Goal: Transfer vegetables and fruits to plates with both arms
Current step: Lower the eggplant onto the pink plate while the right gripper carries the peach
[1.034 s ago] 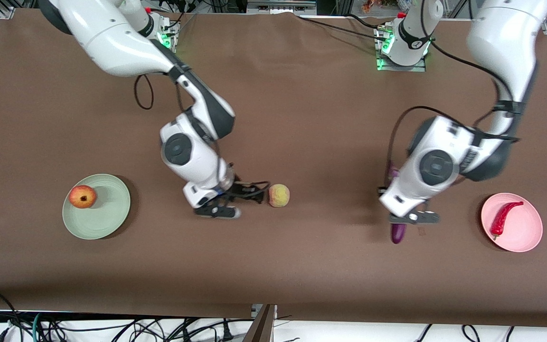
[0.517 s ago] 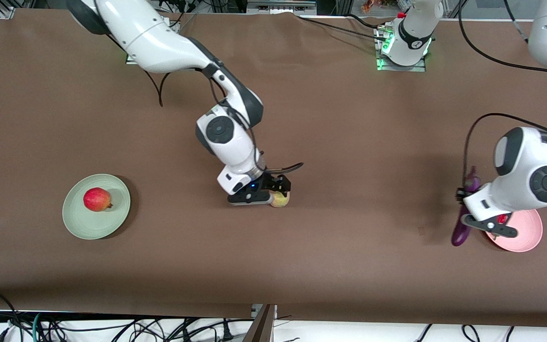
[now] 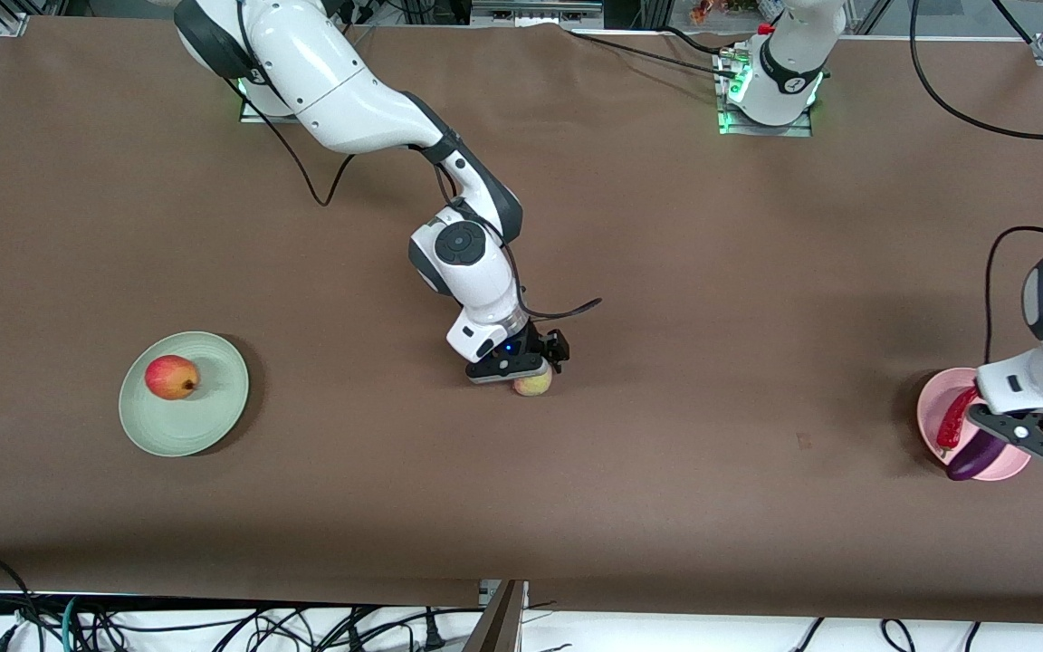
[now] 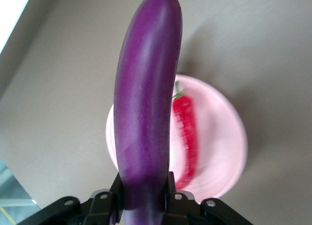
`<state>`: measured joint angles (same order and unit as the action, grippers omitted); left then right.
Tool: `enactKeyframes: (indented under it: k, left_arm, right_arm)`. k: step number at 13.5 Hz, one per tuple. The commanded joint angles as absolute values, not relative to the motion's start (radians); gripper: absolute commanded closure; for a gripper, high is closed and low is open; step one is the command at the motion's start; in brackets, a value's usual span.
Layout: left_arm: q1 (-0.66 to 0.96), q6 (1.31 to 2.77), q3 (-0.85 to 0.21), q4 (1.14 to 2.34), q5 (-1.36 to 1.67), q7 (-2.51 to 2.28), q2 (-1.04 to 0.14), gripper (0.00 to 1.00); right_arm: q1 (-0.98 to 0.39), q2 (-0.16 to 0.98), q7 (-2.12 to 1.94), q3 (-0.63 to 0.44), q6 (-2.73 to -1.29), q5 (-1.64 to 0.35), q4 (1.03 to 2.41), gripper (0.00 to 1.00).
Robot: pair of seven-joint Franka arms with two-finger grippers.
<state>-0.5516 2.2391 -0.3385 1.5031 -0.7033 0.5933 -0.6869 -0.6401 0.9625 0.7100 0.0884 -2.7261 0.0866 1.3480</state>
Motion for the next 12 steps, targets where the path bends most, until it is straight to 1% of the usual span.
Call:
enactKeyframes:
  k: [1,3,4,5,6,7,9,10,11,12]
  left_arm:
    - [-0.557,2.340,-0.276,1.465,-0.721,0.702,-0.738,0.91]
    - [-0.557,2.352,-0.268,1.466,-0.712,0.707,-0.752,0.90]
    - [-0.563,2.352,-0.268,1.471,-0.710,0.707,-0.761,0.90]
    - [-0.578,2.353,-0.268,1.468,-0.718,0.709,-0.779,0.88]
    - [-0.589,2.355,-0.268,1.467,-0.712,0.709,-0.801,0.88]
    - [-0.589,2.359,-0.268,1.465,-0.709,0.709,-0.808,0.87]
    - [-0.589,2.375,-0.268,1.466,-0.707,0.706,-0.814,0.79]
    - [-0.589,2.376,-0.268,1.466,-0.707,0.706,-0.821,0.58]
    - [-0.589,2.376,-0.268,1.466,-0.707,0.706,-0.821,0.17]
    - [-0.589,2.375,-0.271,1.465,-0.706,0.707,-0.815,0.00]
  right_arm:
    - [-0.644,0.962,0.716,0.078,-2.737,0.091,1.339,0.94]
    - [-0.640,0.959,0.709,0.078,-2.735,0.094,1.339,0.99]
    - [-0.635,0.954,0.704,0.074,-2.732,0.094,1.339,0.99]
    - [-0.634,0.939,0.698,0.057,-2.726,0.094,1.339,0.99]
    - [-0.620,0.911,0.692,0.039,-2.679,0.094,1.339,0.99]
    - [-0.588,0.870,0.660,0.034,-2.590,0.094,1.339,0.99]
    - [-0.500,0.792,0.460,0.034,-2.391,0.080,1.361,0.99]
    - [-0.441,0.761,0.368,0.034,-2.299,0.078,1.371,1.00]
    - [-0.387,0.735,0.283,0.034,-2.210,0.078,1.373,1.00]
    - [-0.329,0.717,0.181,0.032,-2.125,0.078,1.373,1.00]
